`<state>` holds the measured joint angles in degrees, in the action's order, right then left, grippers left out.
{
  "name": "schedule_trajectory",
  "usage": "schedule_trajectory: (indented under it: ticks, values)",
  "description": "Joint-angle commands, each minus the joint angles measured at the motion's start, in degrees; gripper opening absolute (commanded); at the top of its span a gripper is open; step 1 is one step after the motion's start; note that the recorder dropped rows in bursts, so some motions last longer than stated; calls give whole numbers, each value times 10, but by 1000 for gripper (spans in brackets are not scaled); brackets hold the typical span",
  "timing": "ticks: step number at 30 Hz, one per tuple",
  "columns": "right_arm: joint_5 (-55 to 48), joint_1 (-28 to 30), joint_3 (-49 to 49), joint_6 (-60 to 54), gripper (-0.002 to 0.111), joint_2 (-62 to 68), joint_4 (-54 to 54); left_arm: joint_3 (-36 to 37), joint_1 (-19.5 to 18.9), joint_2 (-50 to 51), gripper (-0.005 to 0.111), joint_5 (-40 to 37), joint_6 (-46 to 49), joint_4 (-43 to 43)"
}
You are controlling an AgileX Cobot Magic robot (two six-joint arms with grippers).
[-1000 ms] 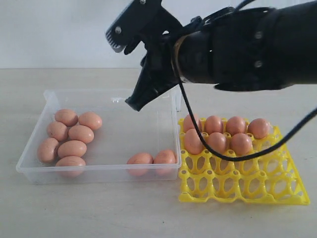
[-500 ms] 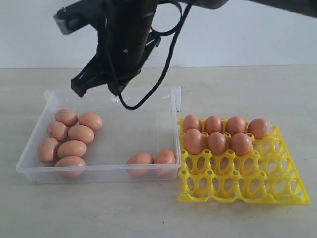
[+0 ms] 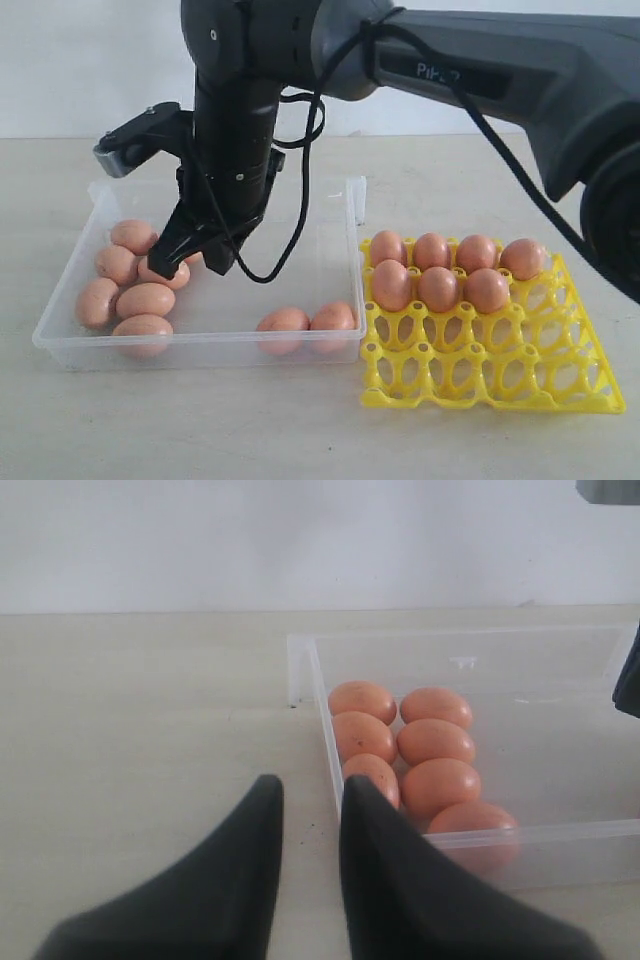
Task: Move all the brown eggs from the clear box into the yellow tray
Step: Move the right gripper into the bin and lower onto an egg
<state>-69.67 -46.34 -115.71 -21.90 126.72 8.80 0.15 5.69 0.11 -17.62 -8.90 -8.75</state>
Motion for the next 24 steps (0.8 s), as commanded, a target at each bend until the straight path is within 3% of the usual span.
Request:
schedule_trajectory:
  ticks: [1,3,4,6,9,11,24]
  values:
    - [1,-1,-4,-105,6,-2,34,-2,2,-1,22,0,-5,3]
    - [60,-1,-2,-166,26,6,67,-2,2,-1,22,0,-5,3]
    - [111,-1,-2,-196,44,15,71,-2,2,-1,22,0,-5,3]
    - [213,-1,-2,-202,62,31,68,-2,2,-1,22,0,-5,3]
    - [353,-1,-2,-202,63,68,76,-2,2,-1,22,0,-5,3]
    - [373,-1,-2,-202,63,84,76,-2,2,-1,22,0,-5,3]
    - [372,0,-2,-143,63,148,70,-2,2,-1,22,0,-5,3]
